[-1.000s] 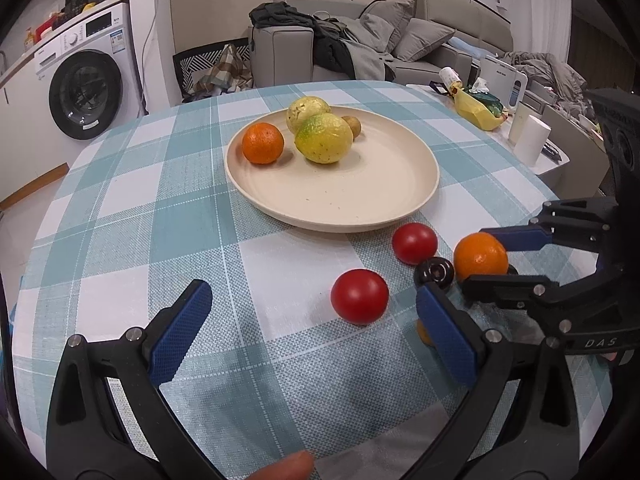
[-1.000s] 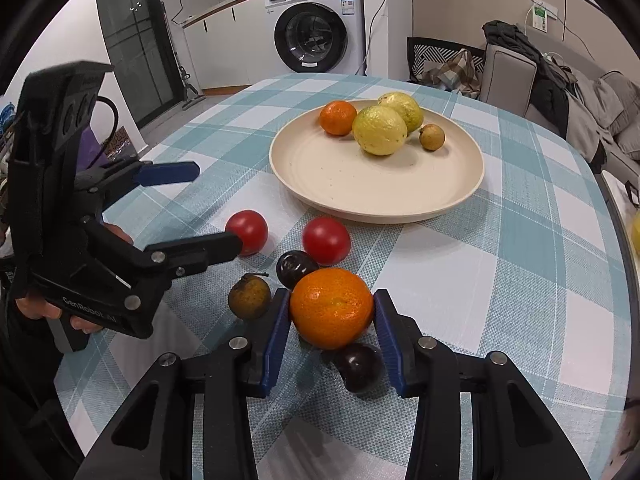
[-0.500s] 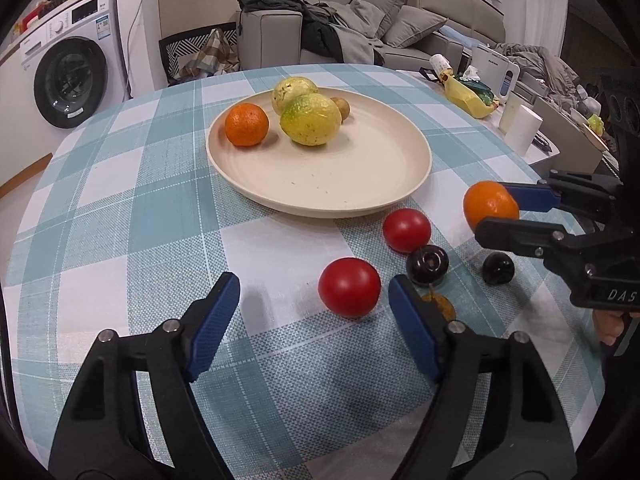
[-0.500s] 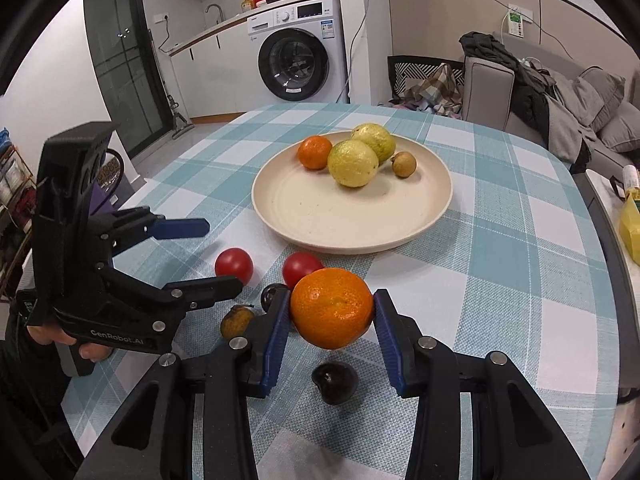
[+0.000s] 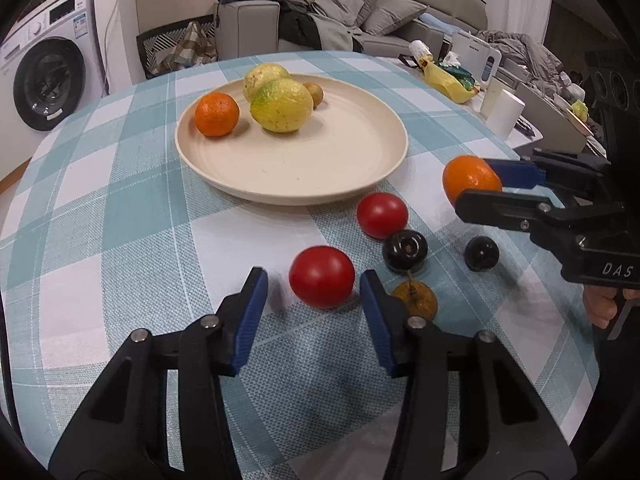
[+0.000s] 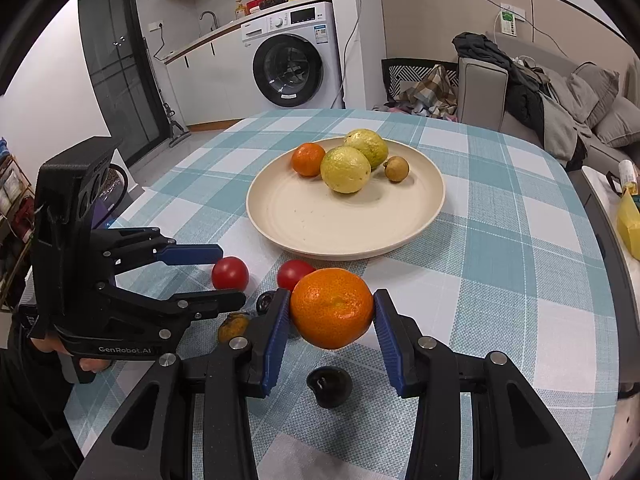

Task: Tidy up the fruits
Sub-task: 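Grasp the mandarin orange with the right tool while the left tool grasps a red tomato, then carry the mandarin with the right tool while the left tool carries the tomato onto the plate, releasing both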

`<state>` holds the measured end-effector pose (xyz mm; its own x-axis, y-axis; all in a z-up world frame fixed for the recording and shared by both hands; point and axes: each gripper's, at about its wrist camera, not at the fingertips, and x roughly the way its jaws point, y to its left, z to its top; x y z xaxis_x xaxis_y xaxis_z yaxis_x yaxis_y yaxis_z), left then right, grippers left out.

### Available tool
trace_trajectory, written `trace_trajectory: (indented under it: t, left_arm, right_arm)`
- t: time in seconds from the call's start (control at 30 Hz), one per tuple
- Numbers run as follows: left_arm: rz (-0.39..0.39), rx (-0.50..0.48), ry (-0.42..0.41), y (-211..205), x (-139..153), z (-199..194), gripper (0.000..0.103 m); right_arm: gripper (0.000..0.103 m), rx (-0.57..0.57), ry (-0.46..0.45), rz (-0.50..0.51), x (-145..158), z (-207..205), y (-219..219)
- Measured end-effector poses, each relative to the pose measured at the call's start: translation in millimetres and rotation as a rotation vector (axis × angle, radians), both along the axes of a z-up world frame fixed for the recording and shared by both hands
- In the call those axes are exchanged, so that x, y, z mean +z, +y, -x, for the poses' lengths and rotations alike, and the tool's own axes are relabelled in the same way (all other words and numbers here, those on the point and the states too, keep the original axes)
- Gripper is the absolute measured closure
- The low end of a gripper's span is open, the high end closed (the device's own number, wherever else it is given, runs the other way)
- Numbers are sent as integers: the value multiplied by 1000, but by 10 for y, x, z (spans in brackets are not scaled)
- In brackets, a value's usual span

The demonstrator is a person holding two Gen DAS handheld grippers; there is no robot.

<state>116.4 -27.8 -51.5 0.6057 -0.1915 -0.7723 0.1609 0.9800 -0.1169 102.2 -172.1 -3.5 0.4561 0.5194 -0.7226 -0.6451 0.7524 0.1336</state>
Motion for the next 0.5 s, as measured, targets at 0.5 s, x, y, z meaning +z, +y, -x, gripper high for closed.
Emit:
trace_trajectory:
  t: [0.5]
  left_arm:
    - [32,8,-7,65,6,-5,74]
  right_arm:
    - [60,-2,-2,-1,3,-8,-6]
